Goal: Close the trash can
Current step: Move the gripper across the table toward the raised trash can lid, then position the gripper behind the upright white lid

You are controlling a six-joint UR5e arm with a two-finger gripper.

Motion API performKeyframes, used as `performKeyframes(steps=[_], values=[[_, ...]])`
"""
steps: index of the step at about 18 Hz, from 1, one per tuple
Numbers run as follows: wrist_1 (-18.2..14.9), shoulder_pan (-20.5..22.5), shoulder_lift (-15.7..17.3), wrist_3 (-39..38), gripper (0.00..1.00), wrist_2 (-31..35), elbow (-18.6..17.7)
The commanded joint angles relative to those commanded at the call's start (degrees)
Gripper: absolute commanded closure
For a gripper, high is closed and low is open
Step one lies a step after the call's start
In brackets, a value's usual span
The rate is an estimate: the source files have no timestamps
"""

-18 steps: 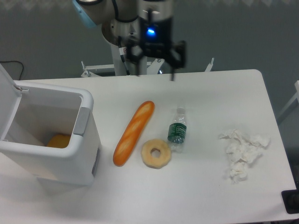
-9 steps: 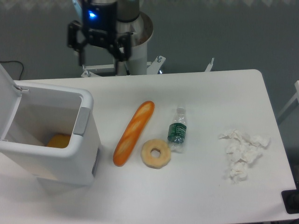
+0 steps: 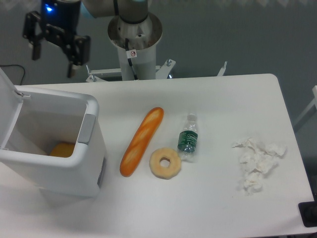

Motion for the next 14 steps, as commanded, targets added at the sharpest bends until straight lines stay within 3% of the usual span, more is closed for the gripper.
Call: performKeyframes(steps=[5, 14], values=[[1.7, -3.4, -0.8, -3.5, 0.00, -0.2, 0.5], [4.1, -7.1, -7.2, -9.8, 0.00, 0.2, 6.8]])
